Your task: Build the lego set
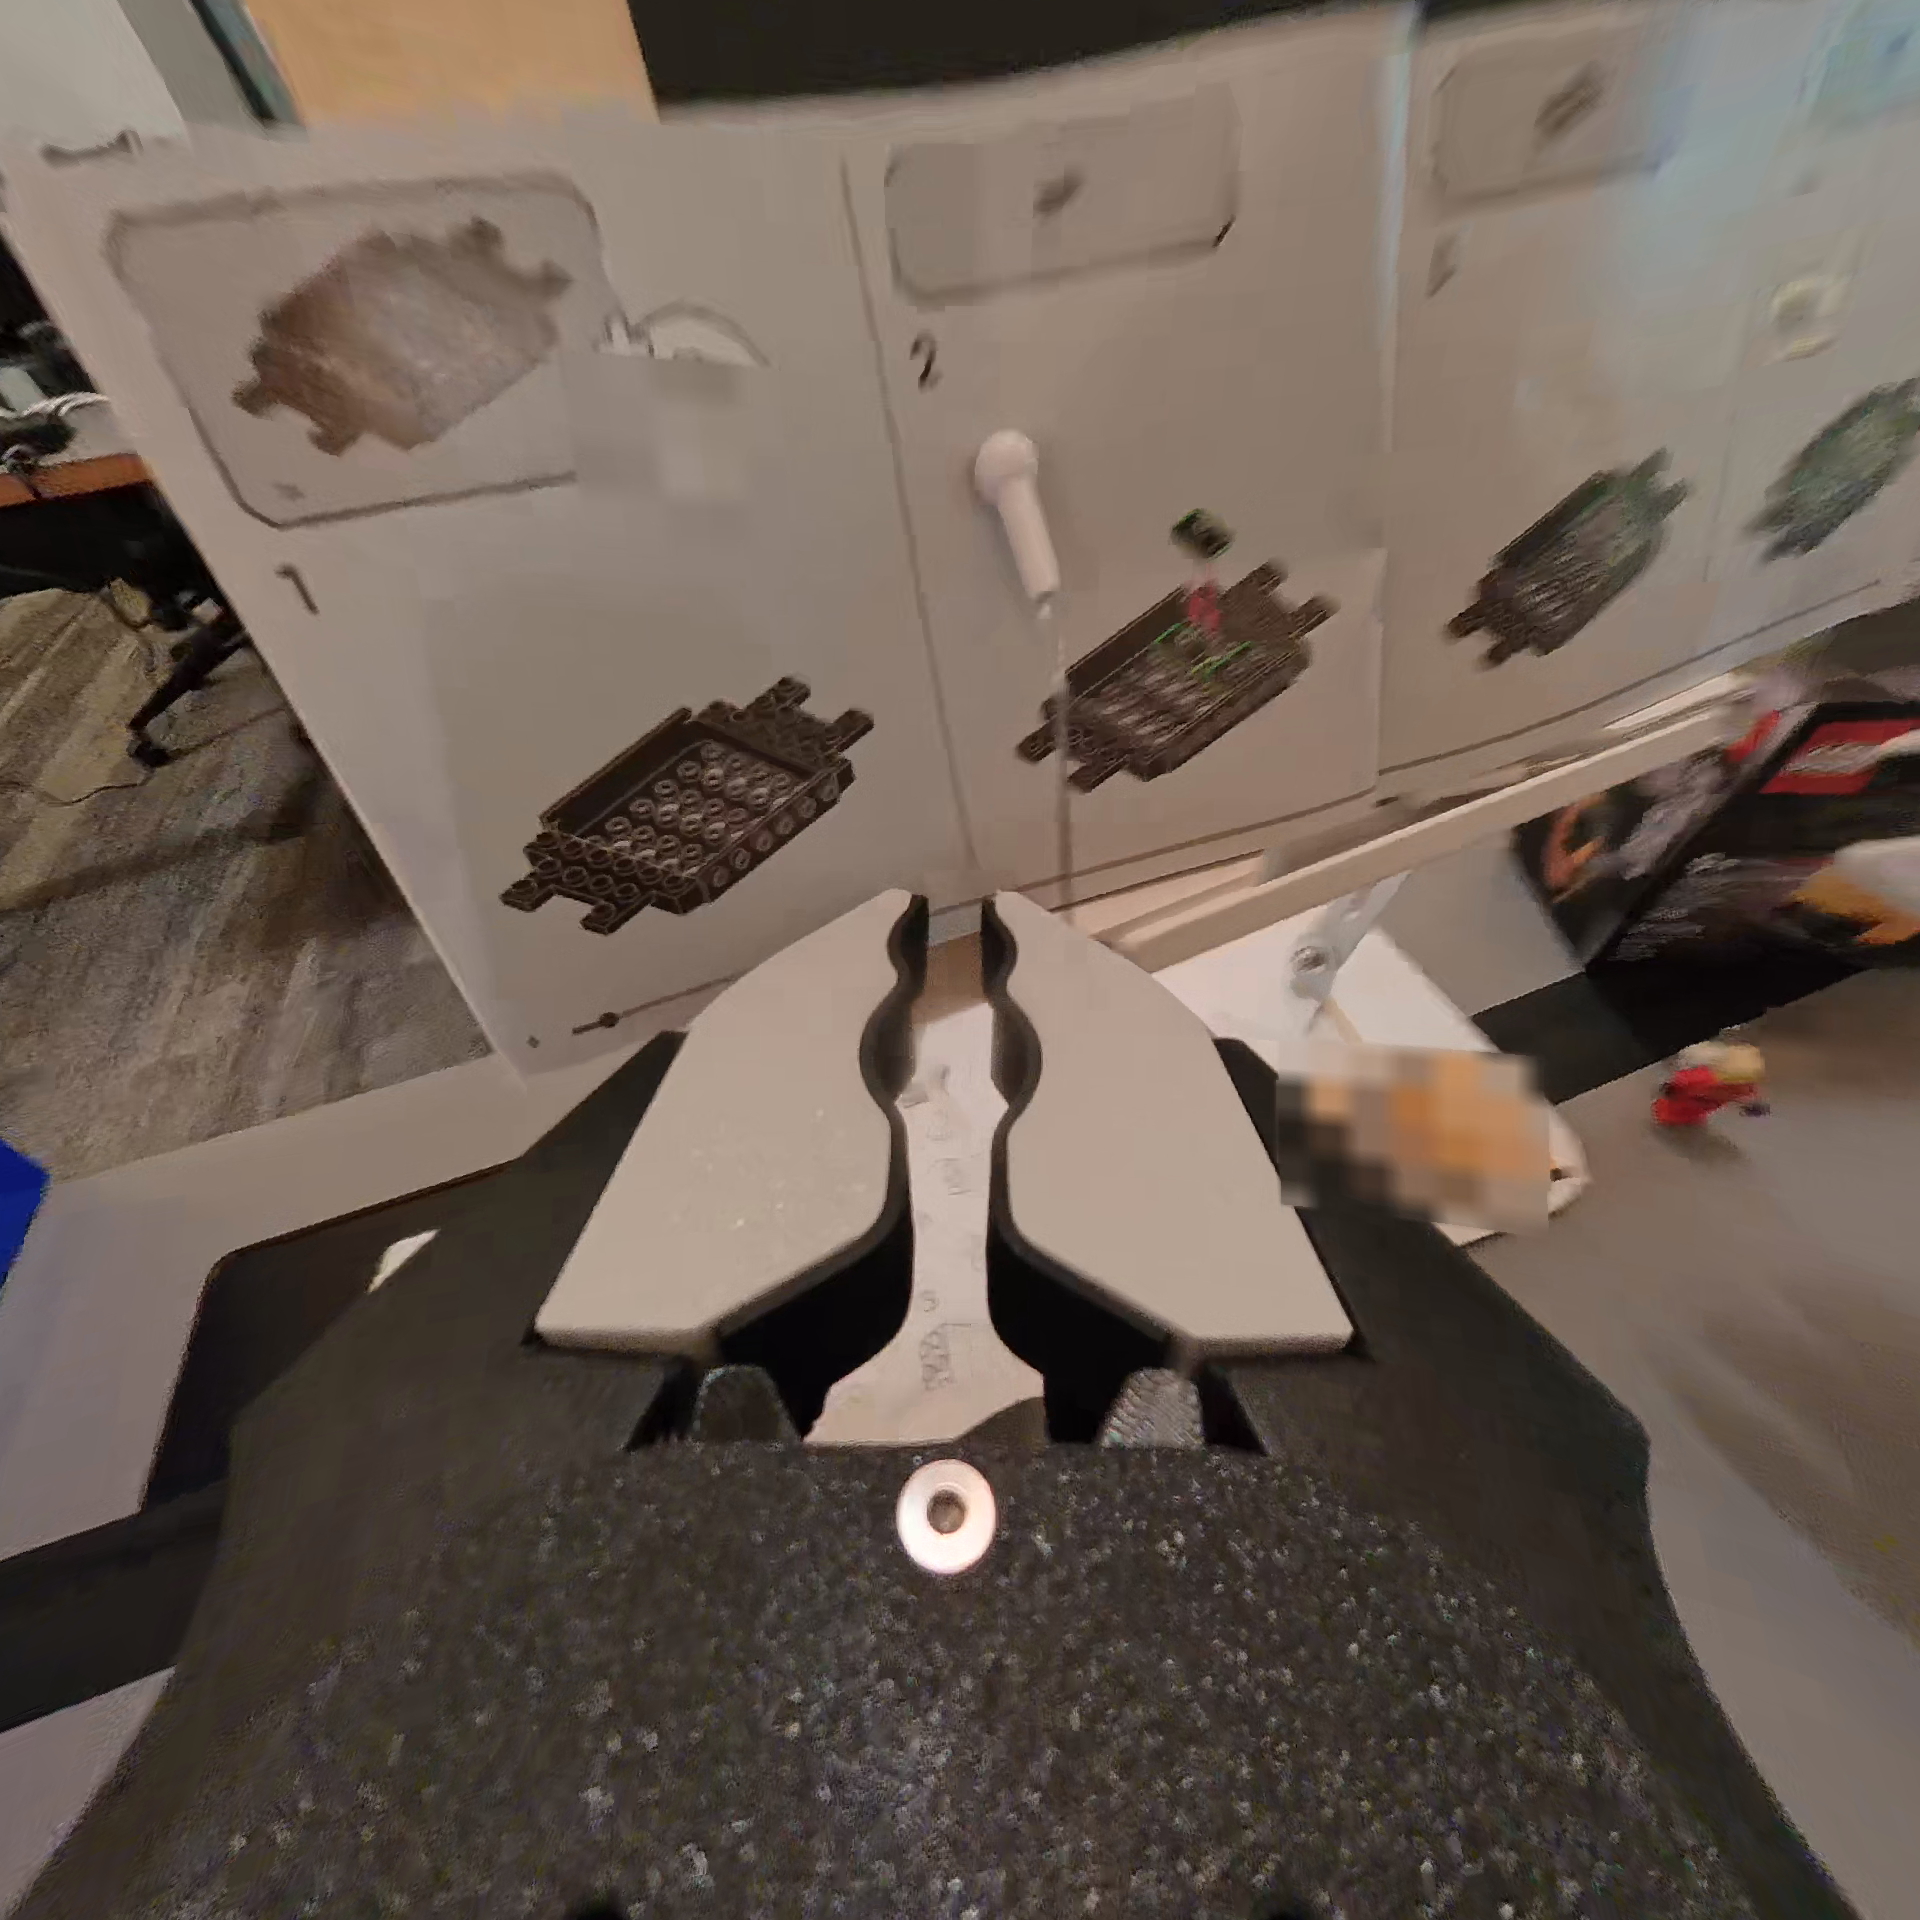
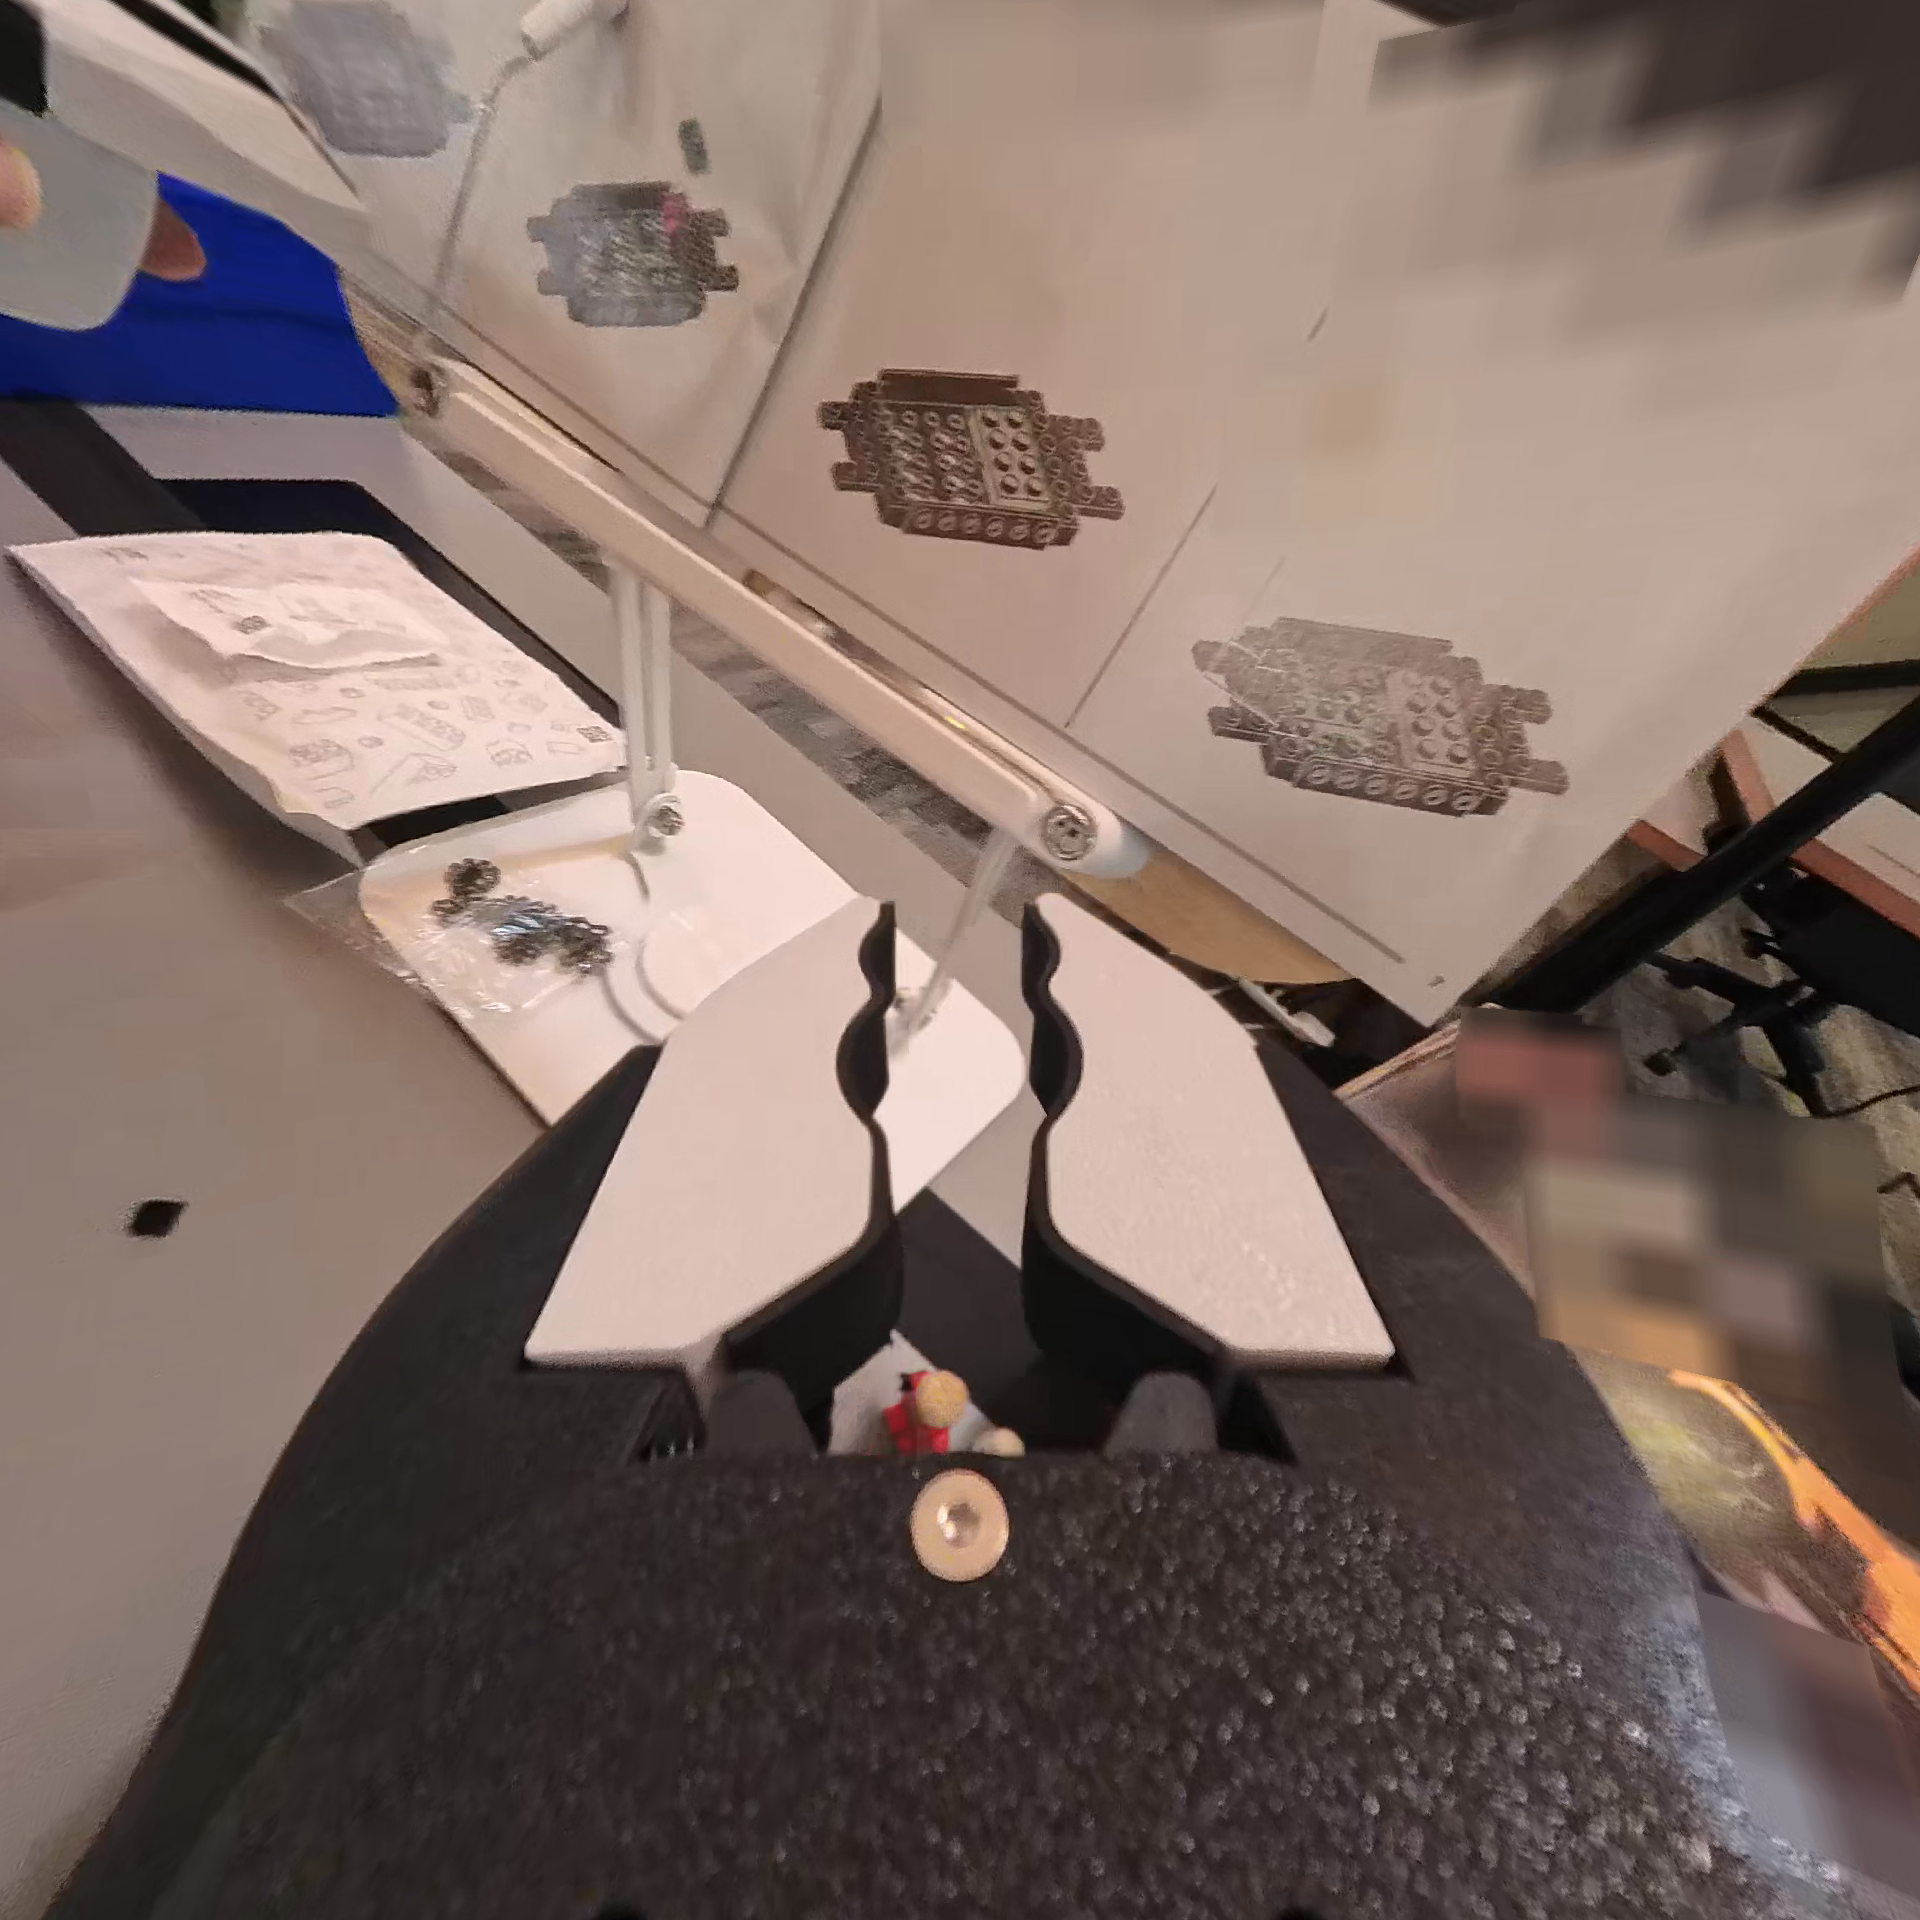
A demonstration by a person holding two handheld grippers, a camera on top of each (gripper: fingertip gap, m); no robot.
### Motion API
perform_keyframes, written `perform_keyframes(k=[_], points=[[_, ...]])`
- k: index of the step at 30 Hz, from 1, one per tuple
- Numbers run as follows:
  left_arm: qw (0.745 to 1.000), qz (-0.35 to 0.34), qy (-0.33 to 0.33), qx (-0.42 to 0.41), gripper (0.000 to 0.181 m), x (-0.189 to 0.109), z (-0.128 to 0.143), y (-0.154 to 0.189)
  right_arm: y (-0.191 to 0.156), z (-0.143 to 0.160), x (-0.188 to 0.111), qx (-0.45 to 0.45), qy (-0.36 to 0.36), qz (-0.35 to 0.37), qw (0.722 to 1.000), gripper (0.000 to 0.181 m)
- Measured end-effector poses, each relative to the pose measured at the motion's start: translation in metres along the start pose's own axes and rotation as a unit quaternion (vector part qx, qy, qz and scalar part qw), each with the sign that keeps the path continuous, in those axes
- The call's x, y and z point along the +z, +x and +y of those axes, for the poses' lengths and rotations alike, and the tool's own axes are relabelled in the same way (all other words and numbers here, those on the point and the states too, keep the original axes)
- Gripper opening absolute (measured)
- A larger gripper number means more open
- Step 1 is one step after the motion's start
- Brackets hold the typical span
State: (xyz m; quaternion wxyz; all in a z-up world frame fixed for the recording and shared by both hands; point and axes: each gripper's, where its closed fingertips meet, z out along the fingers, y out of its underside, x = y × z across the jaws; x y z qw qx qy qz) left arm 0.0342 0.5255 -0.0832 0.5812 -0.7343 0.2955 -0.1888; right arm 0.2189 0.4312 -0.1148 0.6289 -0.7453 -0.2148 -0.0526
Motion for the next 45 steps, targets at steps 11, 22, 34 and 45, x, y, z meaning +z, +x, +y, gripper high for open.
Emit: perform_keyframes(k=[11,22,34,45], points=[[0.992,0.037,0.12,0.017,0.0,-0.145,0.014,0.067,-0.033,-0.008,-0.079,0.101,0.067,0.038,0.992,0.001],[0.993,-0.032,0.115,0.019,0.0,-0.161,0.074,0.061,-0.088,-0.021,-0.128,0.167,0.109,0.059,0.978,0.0],[0.991,-0.064,0.121,0.01,0.0,-0.128,0.068,0.041,-0.07,0.007,-0.119,0.162,0.113,0.054,0.979,0.0],[0.981,-0.1,0.16,-0.037,0.0,-0.073,-0.006,-0.011,-0.048,0.03,-0.122,0.167,0.093,0.06,0.98,0.0]])
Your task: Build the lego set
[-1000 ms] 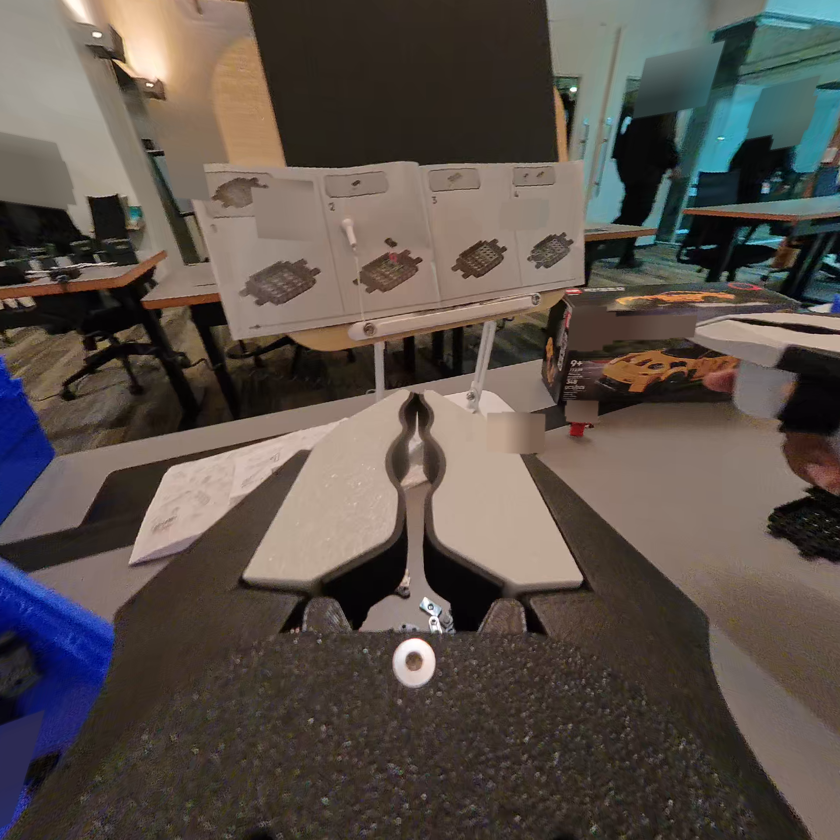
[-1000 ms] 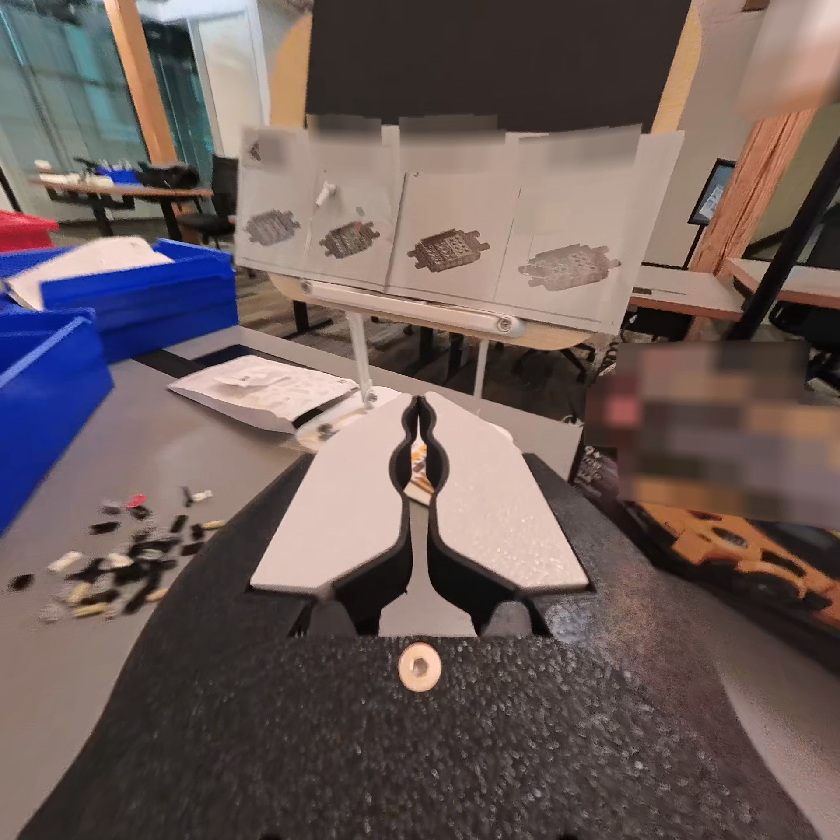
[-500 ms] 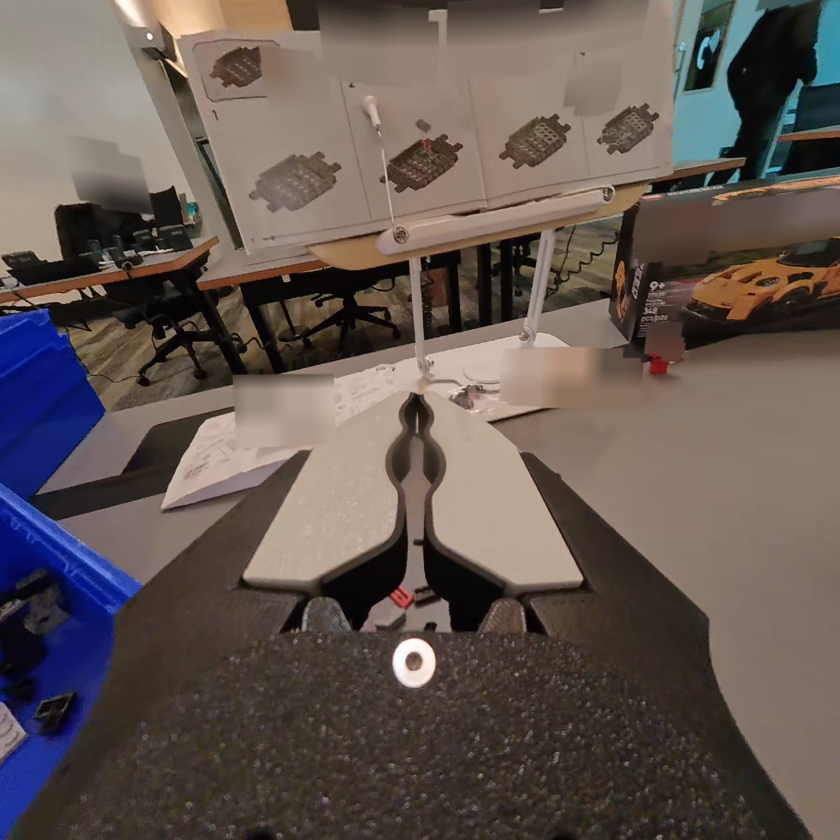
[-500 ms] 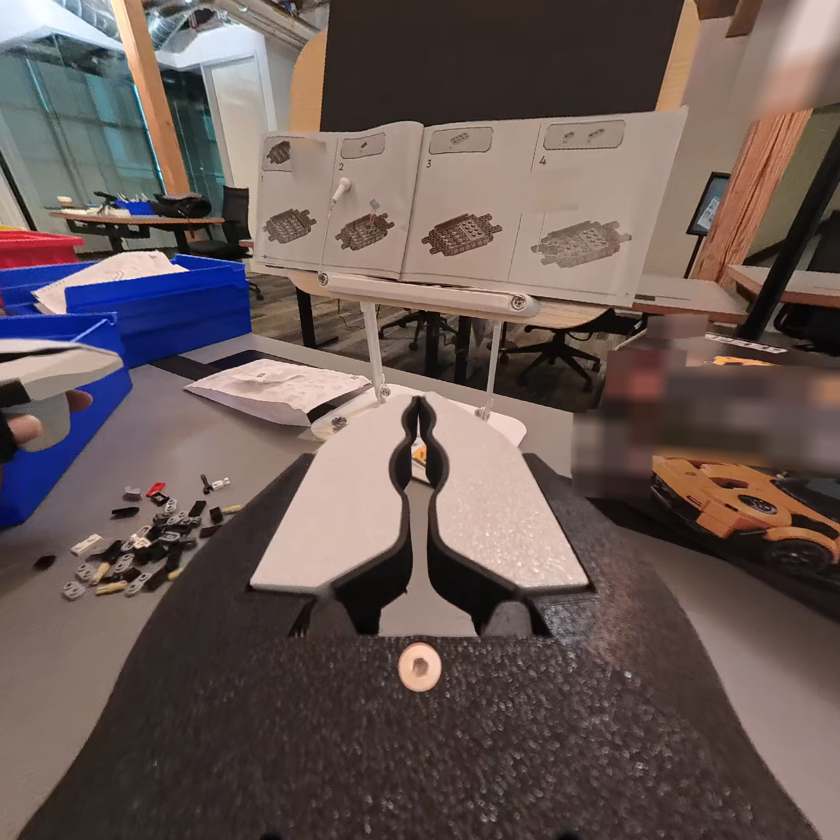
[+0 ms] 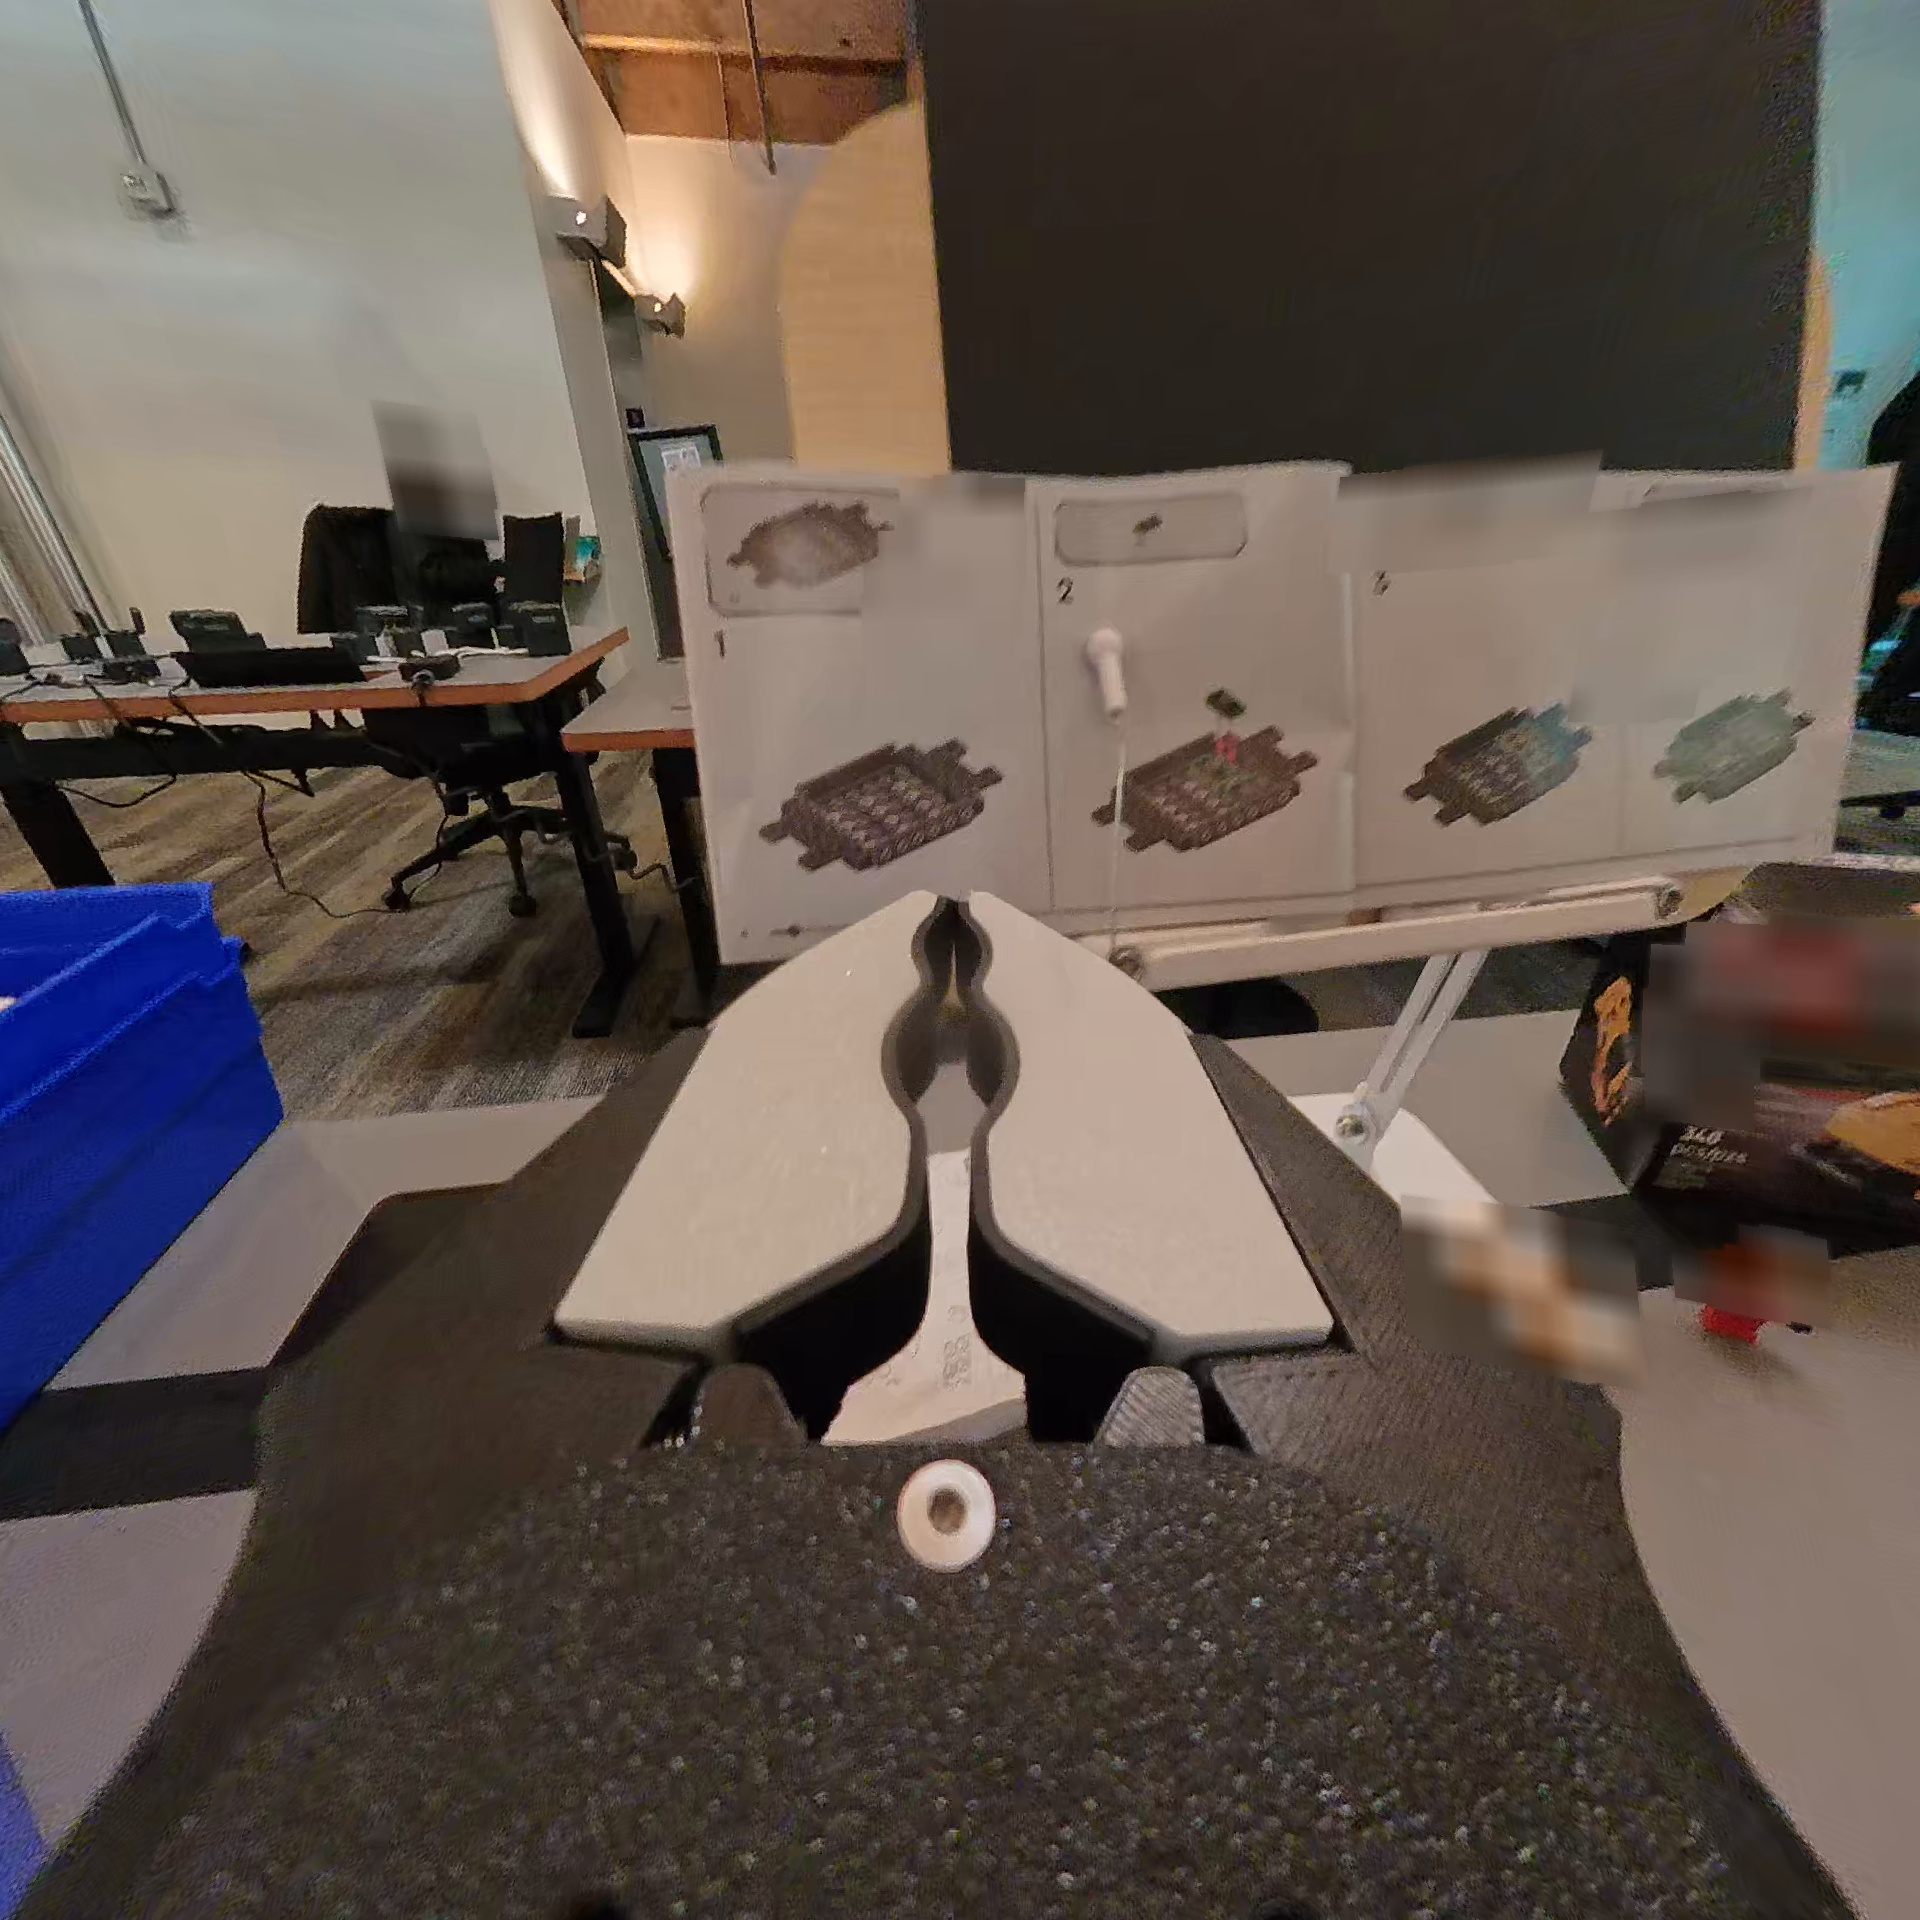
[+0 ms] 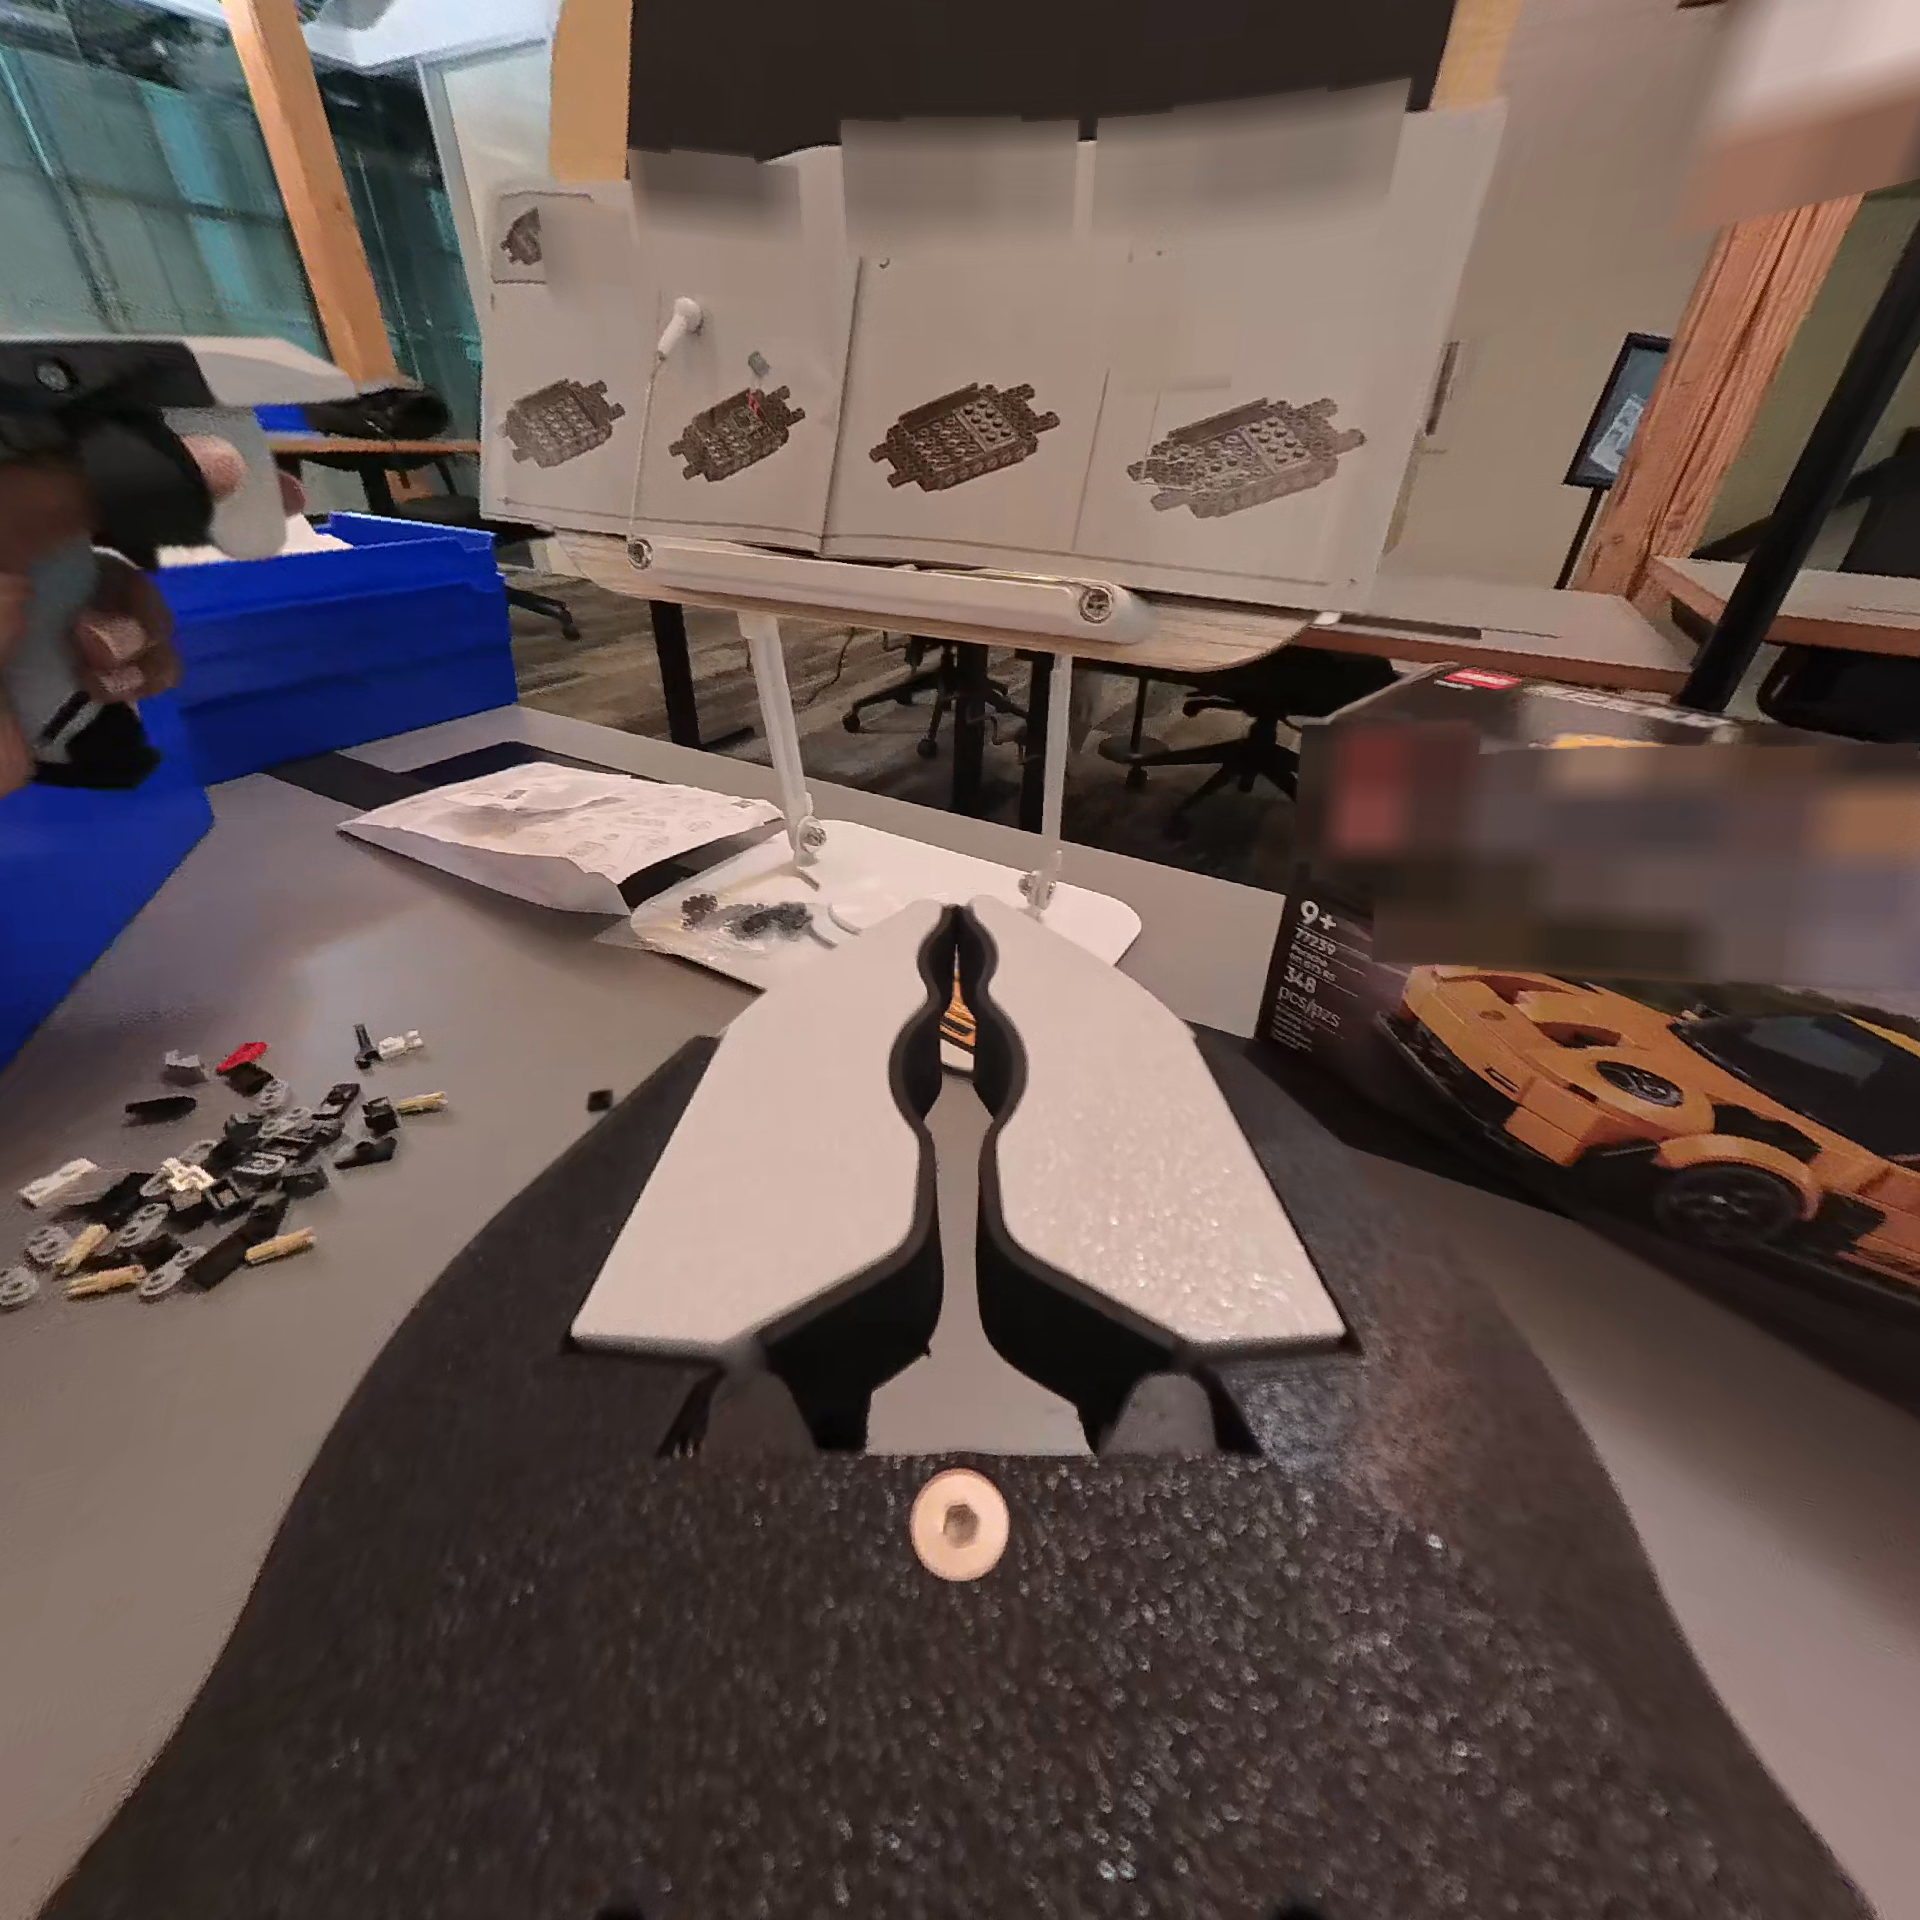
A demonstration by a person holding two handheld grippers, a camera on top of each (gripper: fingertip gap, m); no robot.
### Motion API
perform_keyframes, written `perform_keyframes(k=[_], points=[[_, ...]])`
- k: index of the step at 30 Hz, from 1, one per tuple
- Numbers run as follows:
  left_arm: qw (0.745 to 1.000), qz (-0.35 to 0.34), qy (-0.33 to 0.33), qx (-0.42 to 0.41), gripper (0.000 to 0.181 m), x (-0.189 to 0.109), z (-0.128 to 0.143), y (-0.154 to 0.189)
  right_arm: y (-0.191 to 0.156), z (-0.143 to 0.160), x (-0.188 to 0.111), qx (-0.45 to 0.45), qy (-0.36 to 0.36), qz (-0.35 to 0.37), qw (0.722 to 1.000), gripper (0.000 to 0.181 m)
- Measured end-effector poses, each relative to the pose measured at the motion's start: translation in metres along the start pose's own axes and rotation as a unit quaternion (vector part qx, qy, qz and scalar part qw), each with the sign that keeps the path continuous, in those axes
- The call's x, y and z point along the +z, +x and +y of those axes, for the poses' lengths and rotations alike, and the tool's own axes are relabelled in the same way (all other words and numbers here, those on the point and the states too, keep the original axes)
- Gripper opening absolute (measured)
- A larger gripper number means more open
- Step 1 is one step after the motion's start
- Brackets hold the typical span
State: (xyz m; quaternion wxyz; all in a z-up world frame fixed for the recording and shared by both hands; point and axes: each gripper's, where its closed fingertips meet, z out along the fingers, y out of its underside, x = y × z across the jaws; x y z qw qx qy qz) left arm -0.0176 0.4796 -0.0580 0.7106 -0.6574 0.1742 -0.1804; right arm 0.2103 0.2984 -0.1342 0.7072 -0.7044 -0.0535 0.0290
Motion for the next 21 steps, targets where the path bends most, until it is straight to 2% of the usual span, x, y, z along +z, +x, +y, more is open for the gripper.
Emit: perform_keyframes(k=[4,10,21], points=[[1.0,-0.001,-0.02,-0.007,0.0,-0.004,0.02,-0.009,-0.001,0.01,0.002,0.009,-0.01,-0.004,1.0,0.0],[1.0,-0.001,-0.027,0.003,0.0,-0.002,0.025,-0.013,-0.016,0.019,0.004,-0.021,-0.023,-0.024,0.999,0.0],[0.999,0.016,-0.049,-0.003,0.0,0.0,0.04,-0.004,-0.01,0.023,0.005,-0.01,-0.029,-0.015,0.999,0.0]])
